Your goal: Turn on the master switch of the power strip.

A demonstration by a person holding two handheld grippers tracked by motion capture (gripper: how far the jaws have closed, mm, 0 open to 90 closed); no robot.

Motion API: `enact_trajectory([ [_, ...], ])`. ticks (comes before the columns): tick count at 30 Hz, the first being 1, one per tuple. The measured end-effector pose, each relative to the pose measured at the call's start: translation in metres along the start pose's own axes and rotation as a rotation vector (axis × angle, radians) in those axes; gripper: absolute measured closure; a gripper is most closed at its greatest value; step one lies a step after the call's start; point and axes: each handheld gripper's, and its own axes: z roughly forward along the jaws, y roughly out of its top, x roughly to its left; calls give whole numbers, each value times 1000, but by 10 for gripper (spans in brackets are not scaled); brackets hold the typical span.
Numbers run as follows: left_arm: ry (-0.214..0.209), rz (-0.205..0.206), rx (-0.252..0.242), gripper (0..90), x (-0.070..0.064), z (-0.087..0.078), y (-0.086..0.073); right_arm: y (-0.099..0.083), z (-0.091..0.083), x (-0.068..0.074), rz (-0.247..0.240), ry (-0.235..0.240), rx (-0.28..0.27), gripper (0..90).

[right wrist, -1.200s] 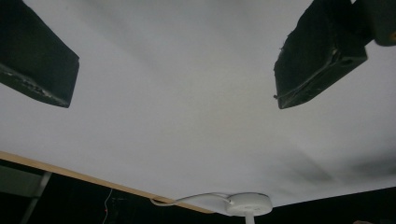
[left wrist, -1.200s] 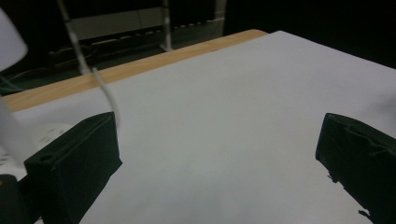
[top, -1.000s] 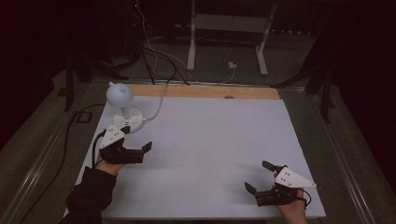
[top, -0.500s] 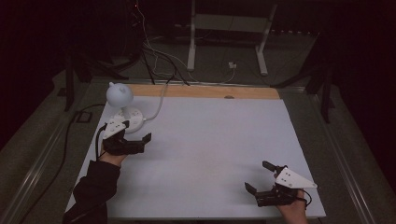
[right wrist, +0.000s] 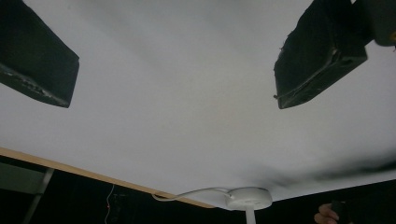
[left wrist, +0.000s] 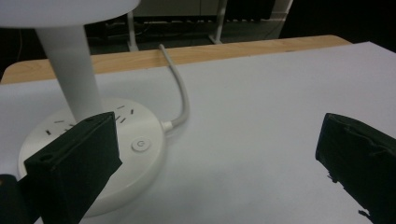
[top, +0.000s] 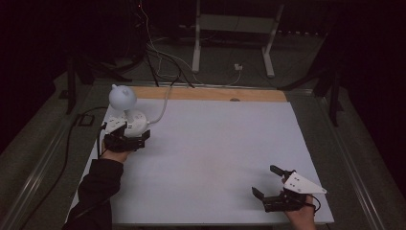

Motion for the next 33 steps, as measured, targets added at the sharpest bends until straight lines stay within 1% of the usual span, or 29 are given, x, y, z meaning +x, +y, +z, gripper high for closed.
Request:
enact_trajectory([
  [2, 11, -9, 14, 3, 4, 4, -1, 0, 0, 0, 0, 0, 0, 0],
  [3, 19, -8, 11, 9, 6, 5, -2, 0, 0, 0, -1, 0, -1, 0],
  [4, 27, -9, 9, 44, 8, 7, -3, 0, 0, 0, -3, 0, -2, 0],
  [6, 33, -22, 16, 63, 11, 11, -6, 0, 0, 0, 1, 0, -1, 0],
  [8, 50, -22, 20, 84, 14, 14, -9, -1, 0, 0, 3, 3, 3, 0],
  [11, 65, -29, 24, 166, 18, 17, -10, -1, 0, 0, -1, 4, 3, 0],
  [12, 57, -32, 29, 183, 20, 18, -10, -1, 0, 1, 0, 4, 3, 0],
  [13, 59, -31, 26, 230, 20, 19, -10, -1, 0, 0, 1, 4, 2, 0],
  [15, 62, -29, 27, 293, 20, 20, -10, -1, 0, 0, 2, 4, 4, 0],
  [17, 74, -20, 27, 349, 21, 21, -9, -1, 0, 0, 6, 3, 4, 0],
  [19, 73, -28, 23, 413, 22, 23, -8, -1, 0, 0, 7, 5, 2, 0],
  [20, 78, -22, 20, 457, 22, 24, -8, -1, 0, 0, 8, 5, 3, 0],
  [21, 85, -23, 24, 513, 22, 25, -7, -1, 0, 0, 5, 4, 4, 0],
  [24, 104, -30, 35, 629, 23, 28, -6, -1, 0, -1, 6, 6, 4, 0],
  [27, 119, -28, 45, 710, 23, 31, -7, -1, 0, -1, 10, 3, 2, 0],
  [30, 129, -21, 53, 762, 23, 34, -8, -1, -1, -1, 9, 5, 2, 0],
  [32, 126, -10, 32, 832, 22, 34, -9, -1, -1, -1, 12, 5, 2, 0],
  [33, 136, -8, 26, 842, 22, 34, -9, -1, -1, -1, 12, 5, 2, 0],
])
